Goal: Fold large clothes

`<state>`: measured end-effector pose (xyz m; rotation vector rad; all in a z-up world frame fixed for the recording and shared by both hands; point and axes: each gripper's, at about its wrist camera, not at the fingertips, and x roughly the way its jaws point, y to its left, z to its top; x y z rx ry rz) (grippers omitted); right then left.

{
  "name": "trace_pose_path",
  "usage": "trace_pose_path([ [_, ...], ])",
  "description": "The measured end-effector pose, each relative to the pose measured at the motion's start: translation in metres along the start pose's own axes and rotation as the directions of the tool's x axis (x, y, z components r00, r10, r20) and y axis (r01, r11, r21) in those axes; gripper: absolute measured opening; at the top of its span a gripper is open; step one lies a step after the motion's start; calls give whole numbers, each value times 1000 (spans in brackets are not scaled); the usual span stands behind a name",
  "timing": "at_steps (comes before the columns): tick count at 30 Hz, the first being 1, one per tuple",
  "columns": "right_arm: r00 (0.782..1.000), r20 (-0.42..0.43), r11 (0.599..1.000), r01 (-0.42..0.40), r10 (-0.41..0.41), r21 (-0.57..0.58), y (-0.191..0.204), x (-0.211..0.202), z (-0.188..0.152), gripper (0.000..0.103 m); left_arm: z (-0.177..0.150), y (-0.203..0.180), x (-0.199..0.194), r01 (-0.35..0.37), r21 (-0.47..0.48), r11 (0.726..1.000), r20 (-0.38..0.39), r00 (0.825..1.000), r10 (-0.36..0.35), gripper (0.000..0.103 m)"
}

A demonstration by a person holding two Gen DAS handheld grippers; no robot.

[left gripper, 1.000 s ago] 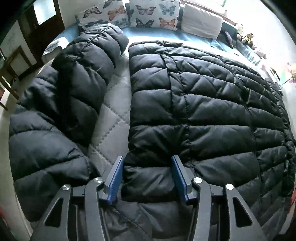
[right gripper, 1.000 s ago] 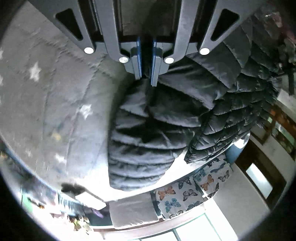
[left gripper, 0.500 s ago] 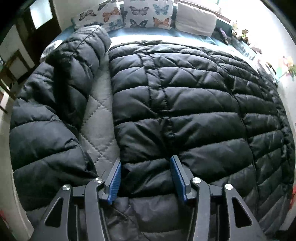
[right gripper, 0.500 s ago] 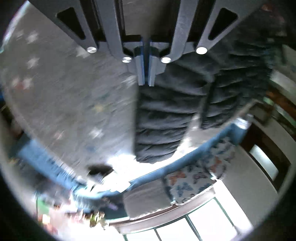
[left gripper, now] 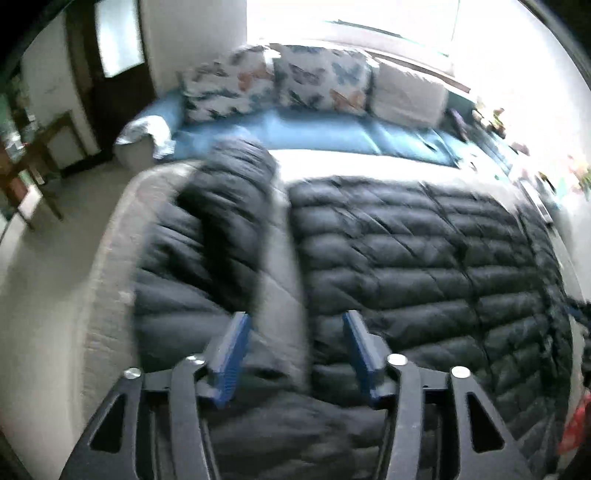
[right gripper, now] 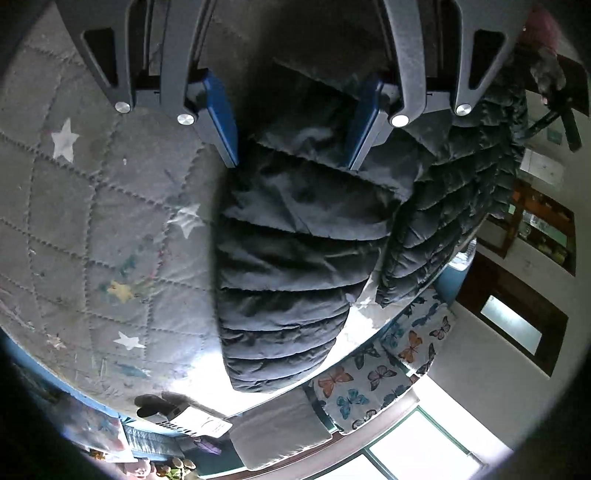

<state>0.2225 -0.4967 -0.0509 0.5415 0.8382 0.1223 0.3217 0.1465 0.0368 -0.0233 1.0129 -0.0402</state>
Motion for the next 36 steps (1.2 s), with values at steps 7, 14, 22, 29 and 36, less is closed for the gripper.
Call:
trace_pose_path([
  [7, 999, 26, 999, -41, 40, 27, -5, 1, -1, 64, 19, 106, 27, -13, -249, 968, -59, 998, -2, 85],
  [14, 996, 29, 994, -86, 84, 64, -10, 2, 2, 64, 31, 178, 69, 117, -449, 886, -66, 984, -163, 85],
  [22, 985, 51, 980, -169, 164, 108, -8, 12, 7, 66, 34, 166, 98, 80, -391, 917, -107, 986, -131, 12],
  [29, 973, 73, 961, -230, 221, 153, -19, 10, 6, 66, -5, 224, 25, -113, -532, 839, 16, 989, 144, 18],
  [36, 963, 79, 953, -265, 256, 147, -20, 9, 5, 70, -40, 278, 20, -103, -644, 758, -101, 994, 49, 24],
])
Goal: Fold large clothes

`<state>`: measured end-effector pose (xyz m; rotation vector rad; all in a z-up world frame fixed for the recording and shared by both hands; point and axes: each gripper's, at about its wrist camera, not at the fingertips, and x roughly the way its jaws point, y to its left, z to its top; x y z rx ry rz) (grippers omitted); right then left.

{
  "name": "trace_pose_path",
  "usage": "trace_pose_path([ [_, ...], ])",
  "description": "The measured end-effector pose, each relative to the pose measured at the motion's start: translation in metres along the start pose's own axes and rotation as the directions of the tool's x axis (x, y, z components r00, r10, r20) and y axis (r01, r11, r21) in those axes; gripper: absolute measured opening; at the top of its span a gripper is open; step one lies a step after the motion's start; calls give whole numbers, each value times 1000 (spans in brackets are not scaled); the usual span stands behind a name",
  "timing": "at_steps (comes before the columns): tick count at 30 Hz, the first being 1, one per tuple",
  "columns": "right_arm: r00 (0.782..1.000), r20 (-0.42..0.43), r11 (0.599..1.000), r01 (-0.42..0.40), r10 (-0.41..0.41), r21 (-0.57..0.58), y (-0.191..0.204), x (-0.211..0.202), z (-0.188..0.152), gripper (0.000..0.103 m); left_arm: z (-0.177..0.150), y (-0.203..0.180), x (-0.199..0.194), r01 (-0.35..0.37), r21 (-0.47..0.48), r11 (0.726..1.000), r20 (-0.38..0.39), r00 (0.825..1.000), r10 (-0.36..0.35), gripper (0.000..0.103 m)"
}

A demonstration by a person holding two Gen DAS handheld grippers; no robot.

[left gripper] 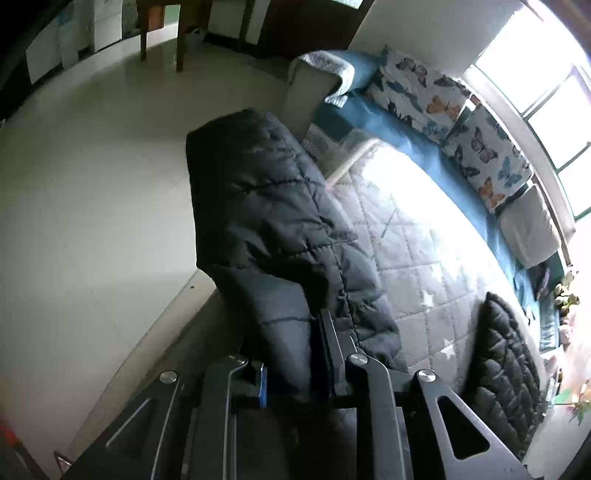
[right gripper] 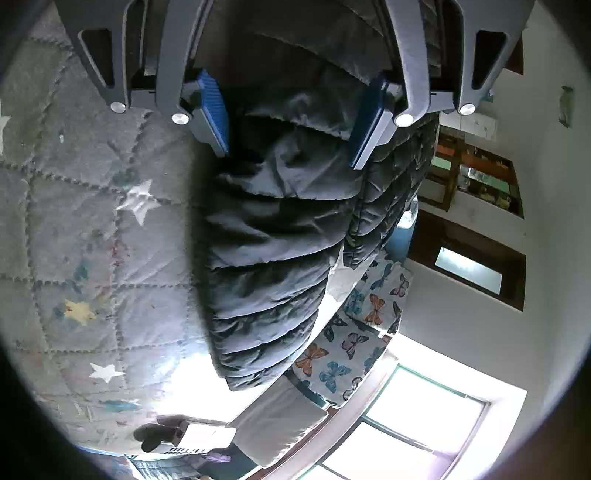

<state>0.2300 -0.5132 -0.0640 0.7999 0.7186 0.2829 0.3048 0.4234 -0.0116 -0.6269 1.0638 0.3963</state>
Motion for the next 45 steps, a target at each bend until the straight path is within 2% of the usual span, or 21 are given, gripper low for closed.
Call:
trace_pose_path([
  [4, 1000, 1, 1000, -24, 24, 12, -3, -4, -1, 70, 5, -9, -27, -26, 67, 997, 0, 1000, 26, 27],
  [5, 1000, 2, 1000, -26, 26, 14, -4, -5, -1, 71, 6, -11, -33, -45, 86, 995, -2, 999, 45, 32],
  [6, 1000, -4, 1000, -23, 23, 12, -4, -6, -1, 71, 8, -12, -41, -112, 102, 989, 13, 994, 111, 43],
  [7, 1000, -11, 1000, -19, 19, 6, -3, -5, -1, 71, 12, -21, -52, -181, 119, 976, 45, 983, 177, 48],
  [9, 998, -8, 998, -58, 58, 5, -2, -5, -2, 74, 8, -22, -68, -303, 160, 940, 119, 951, 286, 50],
  [10, 997, -9, 997, -72, 72, 6, -1, -5, -4, 75, 7, -22, -76, -311, 162, 936, 135, 947, 292, 50],
  [15, 999, -33, 999, -39, 38, -27, 6, -2, -4, 75, -17, -44, -101, -155, 184, 971, 134, 982, 132, 50],
  [17, 999, -23, 999, -45, 44, -24, 7, -3, -3, 75, -34, -66, -104, -23, 217, 976, 94, 996, 2, 50],
  [19, 999, -21, 999, -39, 39, 5, 4, 1, 0, 74, -52, -95, -97, 77, 256, 964, 42, 995, -90, 50],
  [22, 1000, -12, 1000, -11, 11, -16, 10, 7, 1, 71, -80, -142, -78, 196, 303, 932, -49, 981, -190, 50],
  [24, 1000, -28, 999, 12, -13, -34, 14, 13, -1, 44, -99, -172, -61, 251, 336, 908, -113, 968, -226, 50],
  [25, 999, -35, 999, 23, -24, -29, 14, 15, -1, 29, -112, -193, -49, 246, 369, 896, -136, 968, -210, 50],
  [26, 999, -28, 999, 21, -22, -25, 14, 14, -2, 23, -120, -206, -39, 240, 386, 891, -146, 969, -198, 50],
  [29, 996, 18, 994, 84, -84, -64, 20, 2, -3, 15, -146, -241, -7, 220, 442, 870, -186, 971, -151, 50],
  [33, 967, 103, 951, 248, -232, -183, 40, -21, 1, 12, -166, -255, 38, 198, 469, 861, -225, 969, -101, 50],
  [34, 962, 117, 947, 264, -245, -185, 41, -27, 2, 11, -171, -254, 48, 200, 460, 865, -248, 964, -91, 51],
  [35, 955, 135, 939, 286, -264, -188, 41, -34, 4, 11, -173, -255, 56, 186, 465, 865, -233, 969, -82, 52],
  [37, 937, 188, 926, 329, -295, -187, 40, -56, 6, 10, -182, -260, 58, 194, 478, 857, -223, 970, -95, 55],
  [40, 895, 272, 897, 407, -354, -173, 34, -83, 5, 10, -206, -268, 53, 239, 513, 824, -256, 959, -118, 55],
  [43, 862, 304, 885, 453, -405, -107, 15, -97, 11, 10, -223, -275, 51, 280, 516, 810, -290, 946, -142, 55],
  [45, 844, 300, 869, 488, -445, -82, 2, -93, 15, 10, -229, -281, 50, 277, 549, 789, -273, 951, -143, 55],
])
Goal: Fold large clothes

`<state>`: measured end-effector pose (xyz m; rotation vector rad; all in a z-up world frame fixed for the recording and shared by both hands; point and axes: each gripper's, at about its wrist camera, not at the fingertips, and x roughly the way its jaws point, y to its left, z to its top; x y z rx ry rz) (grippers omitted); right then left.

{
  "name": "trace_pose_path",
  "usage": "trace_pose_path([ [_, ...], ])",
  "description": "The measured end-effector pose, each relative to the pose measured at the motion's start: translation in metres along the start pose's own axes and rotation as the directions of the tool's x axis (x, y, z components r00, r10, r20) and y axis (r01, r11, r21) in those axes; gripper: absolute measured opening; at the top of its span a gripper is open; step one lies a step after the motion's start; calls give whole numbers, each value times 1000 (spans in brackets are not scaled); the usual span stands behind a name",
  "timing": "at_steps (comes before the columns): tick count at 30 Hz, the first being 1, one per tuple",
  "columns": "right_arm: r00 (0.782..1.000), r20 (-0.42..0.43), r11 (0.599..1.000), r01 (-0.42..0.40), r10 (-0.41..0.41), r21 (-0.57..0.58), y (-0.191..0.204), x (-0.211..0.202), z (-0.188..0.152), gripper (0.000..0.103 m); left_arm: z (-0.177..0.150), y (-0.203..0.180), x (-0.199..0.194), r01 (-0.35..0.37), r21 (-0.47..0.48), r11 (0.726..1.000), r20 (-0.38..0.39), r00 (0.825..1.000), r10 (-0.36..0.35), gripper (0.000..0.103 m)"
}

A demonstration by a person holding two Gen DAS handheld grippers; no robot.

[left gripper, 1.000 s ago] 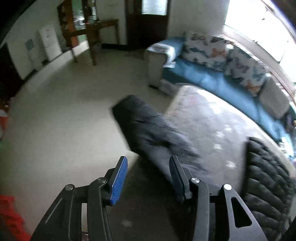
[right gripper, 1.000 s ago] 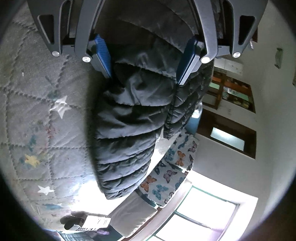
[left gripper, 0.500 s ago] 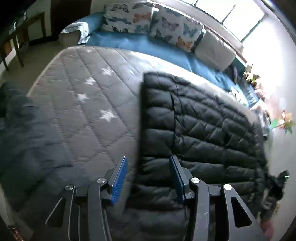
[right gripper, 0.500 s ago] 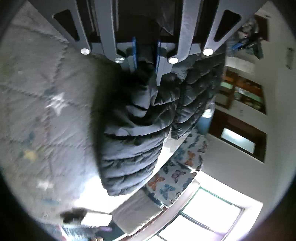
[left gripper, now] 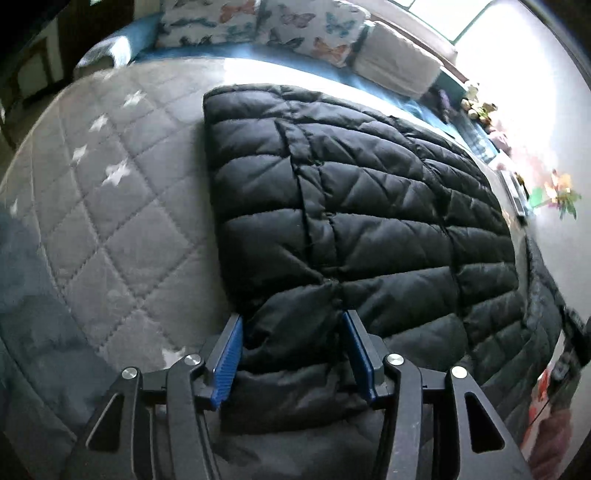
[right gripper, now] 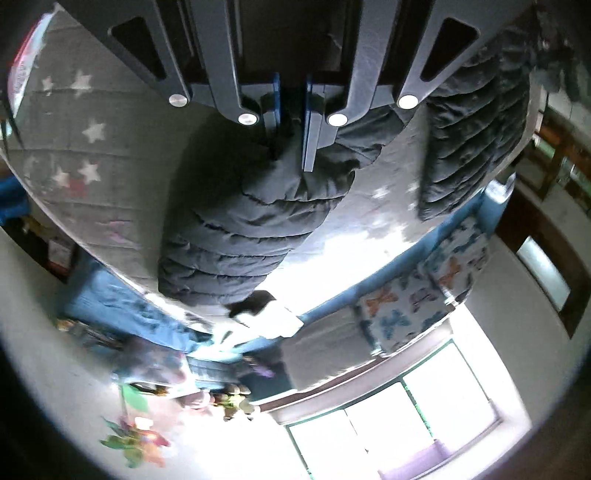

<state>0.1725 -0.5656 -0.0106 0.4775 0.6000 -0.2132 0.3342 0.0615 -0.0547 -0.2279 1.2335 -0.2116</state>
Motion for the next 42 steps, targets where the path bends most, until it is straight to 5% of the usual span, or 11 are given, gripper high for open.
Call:
trace_pose_path([
  [2, 996, -91, 1000, 15, -17, -23, 2, 23, -4, 11, 3, 3, 7, -35, 19, 999, 4, 999, 35, 59],
  [5, 982, -171, 993, 57, -73, -99, 8, 36, -12, 19, 6, 30, -1, 19, -75, 997, -4, 1000, -19, 59],
  [8, 983, -138, 981, 93, -117, -168, 17, 15, -12, 23, 1, 40, -30, 23, -92, 996, 46, 999, -19, 55],
  [12, 983, -61, 931, 145, -175, -336, 42, -27, -24, 27, -30, 12, -82, 3, 29, 1000, 121, 993, -6, 55],
  [19, 989, -145, 800, -121, 43, -587, 122, -86, -86, 35, -112, -51, -114, 30, 205, 978, 68, 997, -45, 55],
  [23, 944, -287, 683, -318, 164, -658, 170, -103, -134, 36, -164, -86, -114, 79, 291, 954, 22, 996, -89, 55],
  [27, 855, -446, 571, -511, 264, -642, 207, -114, -177, 36, -220, -112, -107, 117, 383, 916, -11, 993, -122, 55],
  [32, 793, -554, 480, -600, 253, -640, 230, -101, -231, 36, -272, -117, -84, 155, 379, 912, -49, 988, -147, 55],
  [36, 814, -566, 457, -555, 129, -695, 224, -76, -271, 36, -292, -102, -80, 192, 337, 922, 3, 979, -205, 57],
  [42, 862, -494, 367, -500, 117, -785, 253, -98, -251, 36, -271, -77, -121, 222, 276, 935, 47, 969, -244, 57],
])
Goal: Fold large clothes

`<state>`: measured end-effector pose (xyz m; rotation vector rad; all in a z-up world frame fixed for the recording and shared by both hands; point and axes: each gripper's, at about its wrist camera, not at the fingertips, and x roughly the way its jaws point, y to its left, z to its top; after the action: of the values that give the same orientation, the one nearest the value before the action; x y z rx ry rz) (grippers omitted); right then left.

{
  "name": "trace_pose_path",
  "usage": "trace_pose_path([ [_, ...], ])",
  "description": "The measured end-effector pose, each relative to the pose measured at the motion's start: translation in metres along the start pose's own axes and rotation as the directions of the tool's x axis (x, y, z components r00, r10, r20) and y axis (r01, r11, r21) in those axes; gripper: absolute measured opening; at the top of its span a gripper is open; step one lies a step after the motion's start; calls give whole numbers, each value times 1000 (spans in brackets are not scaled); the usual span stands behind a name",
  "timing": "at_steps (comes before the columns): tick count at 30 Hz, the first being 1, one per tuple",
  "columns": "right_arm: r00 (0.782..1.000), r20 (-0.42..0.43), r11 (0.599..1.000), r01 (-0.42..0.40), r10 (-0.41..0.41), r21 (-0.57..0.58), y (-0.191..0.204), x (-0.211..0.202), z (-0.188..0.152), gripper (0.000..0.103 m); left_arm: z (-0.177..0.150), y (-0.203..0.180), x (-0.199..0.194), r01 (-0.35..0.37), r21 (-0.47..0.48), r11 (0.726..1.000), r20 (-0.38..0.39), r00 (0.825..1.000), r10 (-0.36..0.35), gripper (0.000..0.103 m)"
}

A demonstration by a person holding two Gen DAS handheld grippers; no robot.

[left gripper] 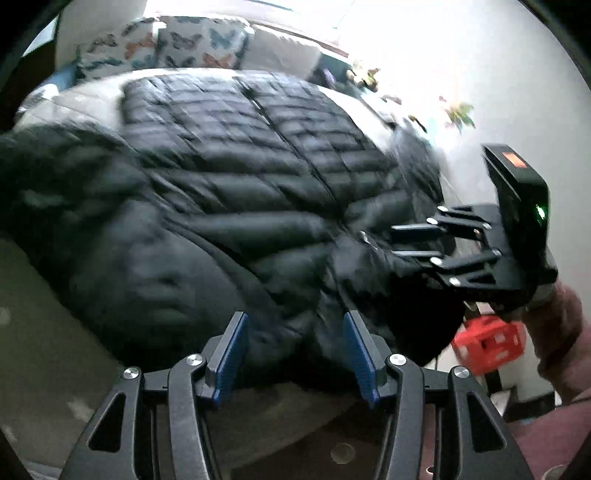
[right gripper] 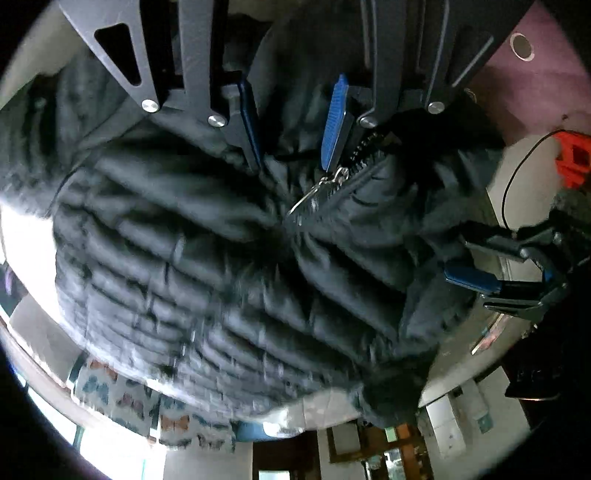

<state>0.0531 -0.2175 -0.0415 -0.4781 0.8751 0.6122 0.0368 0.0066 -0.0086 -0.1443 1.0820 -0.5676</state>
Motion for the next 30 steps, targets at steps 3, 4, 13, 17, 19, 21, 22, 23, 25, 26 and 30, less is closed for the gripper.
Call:
trace_pose_path([
  [3, 998, 46, 999, -31, 32, -13, 0, -7, 25, 36, 27, 32, -32, -38, -72, 997, 86, 995, 44, 57],
  [4, 997, 56, 998, -56, 57, -7, -1, -6, 31, 36, 38, 48, -41, -59, -112, 992, 115, 991, 72, 57],
  [13, 986, -67, 989, -150, 150, -2, 18, 57, 38, 36, 105, 188, -30, -202, -358, 912, 106, 961, 254, 57],
  [17, 980, -74, 983, -184, 185, 21, 13, 57, 39, 38, 119, 228, -9, -224, -378, 898, 57, 963, 264, 57],
  [19, 977, -82, 980, -194, 196, 33, 11, 60, 40, 40, 132, 236, -9, -268, -353, 896, 71, 948, 312, 57],
  [21, 977, -88, 981, -192, 193, 24, 13, 62, 42, 41, 146, 247, -7, -330, -340, 880, 71, 925, 374, 57],
  [22, 978, -90, 982, -189, 191, 23, 13, 62, 42, 42, 152, 256, -4, -320, -357, 878, 57, 930, 362, 57],
  [23, 977, -94, 982, -188, 190, 22, 13, 62, 43, 43, 156, 265, -7, -310, -372, 875, 56, 933, 355, 57],
  [25, 977, -99, 982, -190, 190, 18, 13, 62, 43, 44, 164, 285, -21, -334, -399, 854, 78, 916, 395, 57],
  [26, 976, -101, 981, -192, 193, 20, 13, 63, 42, 44, 168, 297, -31, -368, -416, 832, 87, 894, 439, 57],
  [30, 972, -100, 977, -209, 212, 35, 15, 67, 46, 49, 176, 362, -68, -418, -513, 750, 73, 849, 523, 57],
])
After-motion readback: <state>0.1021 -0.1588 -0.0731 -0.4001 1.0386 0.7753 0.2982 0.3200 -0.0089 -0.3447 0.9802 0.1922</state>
